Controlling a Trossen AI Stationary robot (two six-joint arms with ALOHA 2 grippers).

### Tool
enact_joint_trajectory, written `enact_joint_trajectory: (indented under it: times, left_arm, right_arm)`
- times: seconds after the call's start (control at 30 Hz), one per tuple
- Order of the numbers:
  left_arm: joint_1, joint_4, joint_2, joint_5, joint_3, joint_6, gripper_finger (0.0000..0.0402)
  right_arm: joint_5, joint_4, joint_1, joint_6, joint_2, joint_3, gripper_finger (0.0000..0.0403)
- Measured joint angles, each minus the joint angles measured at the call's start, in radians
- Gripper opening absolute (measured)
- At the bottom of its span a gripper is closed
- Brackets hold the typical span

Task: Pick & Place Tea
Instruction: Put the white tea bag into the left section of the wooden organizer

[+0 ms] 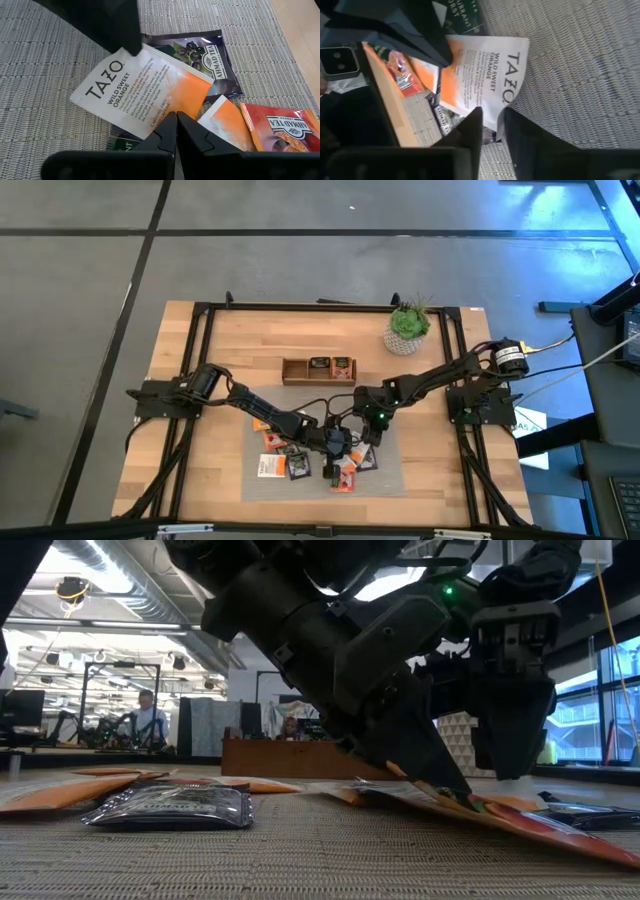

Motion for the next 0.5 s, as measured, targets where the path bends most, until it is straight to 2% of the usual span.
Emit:
enact_joint_trajectory:
  times: [0.2,0.5]
  left_arm:
    - [0.000,0.000,0.000,-0.001,0.000,0.000,0.0010]
    - [0.002,-0.008,-0.008,-0.006,-0.002,0.000,0.0007]
  right_arm:
    - [0.035,-0.030,0.000,-0.006,0.000,0.000,0.0023]
    - [0.069,-0.033,0.000,-0.009,-0.001,0.000,0.0004]
